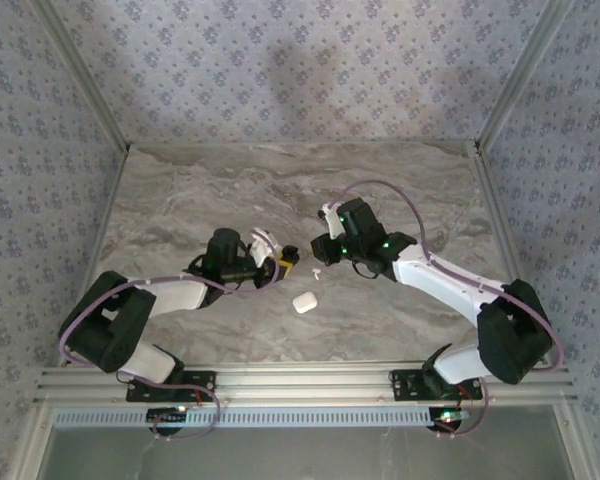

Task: Insert wireless bluetooth earbuds into charging case

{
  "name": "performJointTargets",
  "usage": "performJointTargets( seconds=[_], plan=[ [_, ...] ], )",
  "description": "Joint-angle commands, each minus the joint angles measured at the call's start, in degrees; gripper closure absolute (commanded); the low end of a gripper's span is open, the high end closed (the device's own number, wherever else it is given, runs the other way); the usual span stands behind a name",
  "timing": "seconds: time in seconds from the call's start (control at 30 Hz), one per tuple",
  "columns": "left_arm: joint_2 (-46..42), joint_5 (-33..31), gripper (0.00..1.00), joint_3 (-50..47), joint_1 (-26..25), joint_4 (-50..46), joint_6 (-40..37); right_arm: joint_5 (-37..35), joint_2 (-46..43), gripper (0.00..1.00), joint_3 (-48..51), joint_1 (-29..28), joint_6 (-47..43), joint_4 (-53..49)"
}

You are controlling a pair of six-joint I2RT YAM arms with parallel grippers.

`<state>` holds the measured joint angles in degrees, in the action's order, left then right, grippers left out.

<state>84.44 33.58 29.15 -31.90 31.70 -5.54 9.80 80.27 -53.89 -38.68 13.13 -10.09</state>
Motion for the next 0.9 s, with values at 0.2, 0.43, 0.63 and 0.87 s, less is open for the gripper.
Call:
performJointTargets(
  seconds=[0.2, 0.43, 0.63, 0.87],
  plan=[
    [-0.13, 5.91, 0.87, 2.93, -0.64, 2.80, -2.55, -0.99, -1.40, 0.80, -4.08, -3.05, -8.64, -1.64],
    [0.00, 7.21, 0.87, 3.34, -0.69, 4.07, -0.89, -3.18, -1.64, 0.80, -5.17, -4.73, -11.54, -2.84],
    [0.18, 8.43, 0.87, 4.28, -0.86, 3.65, -0.80, -3.84, -1.41, 0.80, -5.87, -4.75, -12.16, -2.90],
    [-0.18, 8.69, 0.87, 4.41, -1.28, 3.89, -0.02, -3.37, -0.40, 0.80, -6.65, -5.08, -12.86, -2.94]
  ],
)
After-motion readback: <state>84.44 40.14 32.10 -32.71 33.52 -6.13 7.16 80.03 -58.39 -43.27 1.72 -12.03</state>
